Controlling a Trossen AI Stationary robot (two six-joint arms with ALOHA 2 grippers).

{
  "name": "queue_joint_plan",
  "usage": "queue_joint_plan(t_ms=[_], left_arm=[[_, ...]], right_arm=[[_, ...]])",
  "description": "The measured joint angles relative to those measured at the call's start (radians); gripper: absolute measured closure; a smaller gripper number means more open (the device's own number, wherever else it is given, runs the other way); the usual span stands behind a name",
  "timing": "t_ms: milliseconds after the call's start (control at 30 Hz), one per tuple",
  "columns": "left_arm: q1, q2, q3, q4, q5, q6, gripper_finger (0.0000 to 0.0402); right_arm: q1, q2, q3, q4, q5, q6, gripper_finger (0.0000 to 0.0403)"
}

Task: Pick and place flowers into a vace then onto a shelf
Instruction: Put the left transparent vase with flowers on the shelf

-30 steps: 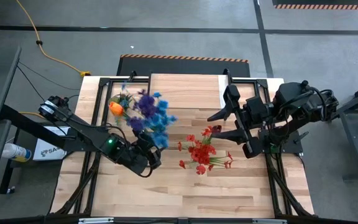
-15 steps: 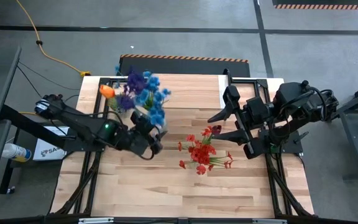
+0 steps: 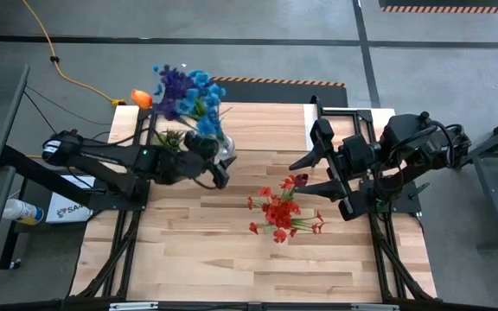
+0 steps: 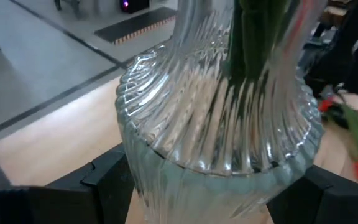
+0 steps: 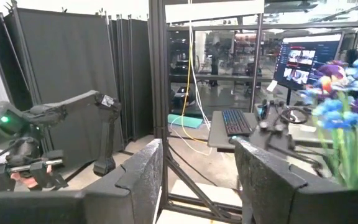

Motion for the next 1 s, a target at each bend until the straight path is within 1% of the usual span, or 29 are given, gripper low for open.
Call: queue_joint_plan(t_ms=[67,133,267,633,833,1000], left_arm=[[0.029,-0.010,-0.003,0.005,0.021,0.035,0.0085],[0.057,-0.011,-0.001,0.060,0.044,0.063,0.0085],[0.115,-0.011,-0.001,0.085,0.085,0.111,0.0085],[0.279,-0.011,-0.001,0.095,0.204,0.142,0.0085],[0.339,-0.010,-0.001,0.098,0.261,0.157,0.0085],[0.382,-0.010,-0.001,0.119,0.287,0.183,0.0085]], right_arm=[[0.000,0.000,0.000,0.000,0.002,0.000,0.0210],[0.000,0.000,0.000,0.000,0.003,-0.001,0.0210],[0.000,0.000,0.000,0.000,0.003,-0.003,0.0210],[0.000,-0.001,0.000,-0.031,0.010,-0.003,0.0210],[0.000,-0.002,0.000,-0.100,0.095,-0.003,0.0210],[0.000,-0.002,0.000,-0.177,0.204,-0.003,0.0210]])
